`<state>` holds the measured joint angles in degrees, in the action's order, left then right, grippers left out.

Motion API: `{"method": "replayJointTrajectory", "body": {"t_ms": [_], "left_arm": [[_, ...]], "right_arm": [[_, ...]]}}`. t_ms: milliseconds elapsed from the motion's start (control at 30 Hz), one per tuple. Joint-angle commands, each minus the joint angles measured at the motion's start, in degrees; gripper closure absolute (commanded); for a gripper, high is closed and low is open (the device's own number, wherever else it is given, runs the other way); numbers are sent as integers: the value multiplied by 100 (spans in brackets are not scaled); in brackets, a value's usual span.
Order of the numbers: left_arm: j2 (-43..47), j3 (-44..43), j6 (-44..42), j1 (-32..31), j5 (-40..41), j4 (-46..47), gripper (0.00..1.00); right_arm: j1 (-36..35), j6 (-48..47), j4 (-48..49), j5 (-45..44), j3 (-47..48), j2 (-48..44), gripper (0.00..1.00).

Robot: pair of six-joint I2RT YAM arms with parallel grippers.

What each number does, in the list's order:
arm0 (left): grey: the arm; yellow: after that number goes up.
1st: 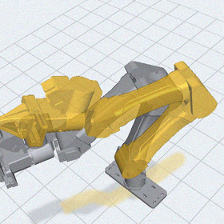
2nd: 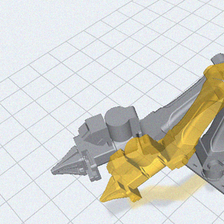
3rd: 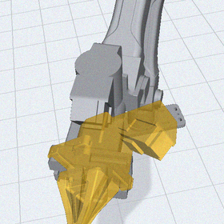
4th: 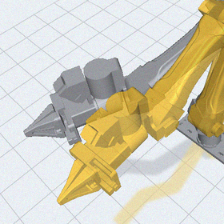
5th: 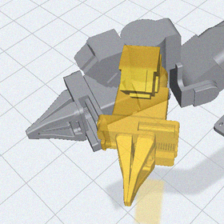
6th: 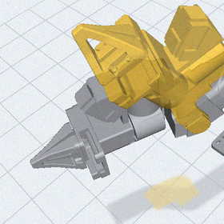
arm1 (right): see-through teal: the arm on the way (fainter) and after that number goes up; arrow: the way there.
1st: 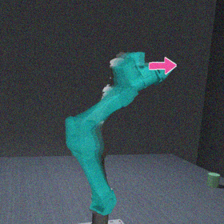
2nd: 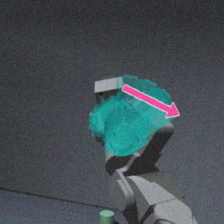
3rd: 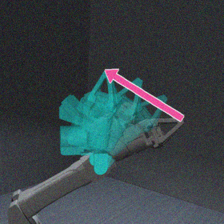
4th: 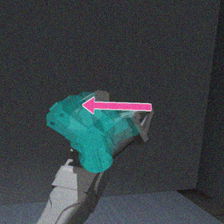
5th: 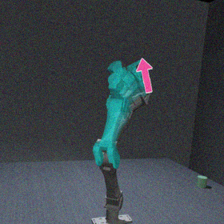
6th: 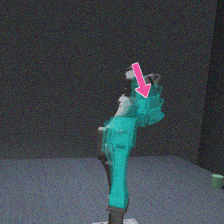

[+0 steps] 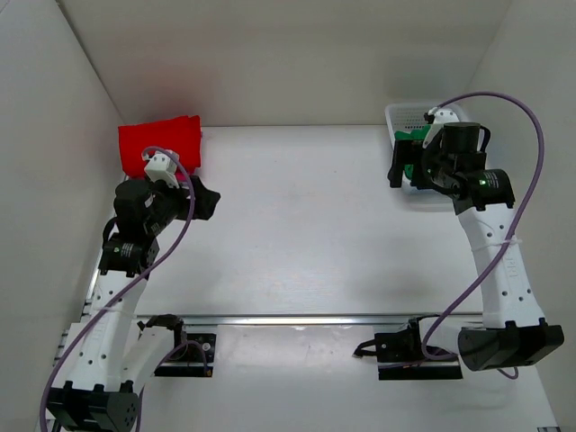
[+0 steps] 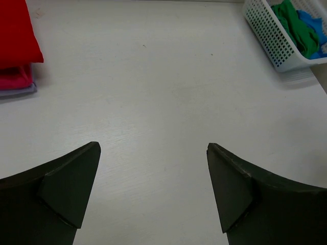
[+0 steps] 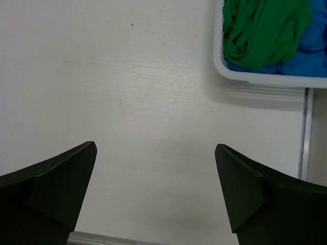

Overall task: Fold and stack the t-shirts
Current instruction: Grab crumpled tshirt from bin with the right arm

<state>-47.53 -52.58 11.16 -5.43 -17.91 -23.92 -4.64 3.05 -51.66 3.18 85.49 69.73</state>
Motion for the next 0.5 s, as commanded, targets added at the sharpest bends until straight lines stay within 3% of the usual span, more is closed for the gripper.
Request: {"method": "replayJointTrajectory", "body": {"t_ms": [0,33,200,267,300,367,400,433,467], "left_arm": [[-90,-200,9,-20,86,11,3],[-160,-270,0,50,8,-59,2],[-415,-350,-70,25,-99,-341,4],[-380,-219,9,51,-159,-175,4],[-354,-113,70,112,-203,-96,4],[-353,-51,88,34,-274,-51,7],[-371,-42,97,42,-266,-16,9],[-415,-60,80,16,-205,-77,11],[-441,-86,80,-10,-117,-95,13]], "right_arm": [[-11,-269,-125,-137,178,-258,1],[68,-557,66,423,74,-441,1],[139,-813,1128,-624,-348,-690,0],[454,-1086,1960,-932,-698,-489,1],[839,-1078,2419,-603,-753,-200,1],[1323,-799,2485,64,-344,580,33],[1474,-632,2372,173,34,1133,37],[1519,-648,2354,261,212,1443,73],[1476,-674,2205,88,605,1908,87]]}}
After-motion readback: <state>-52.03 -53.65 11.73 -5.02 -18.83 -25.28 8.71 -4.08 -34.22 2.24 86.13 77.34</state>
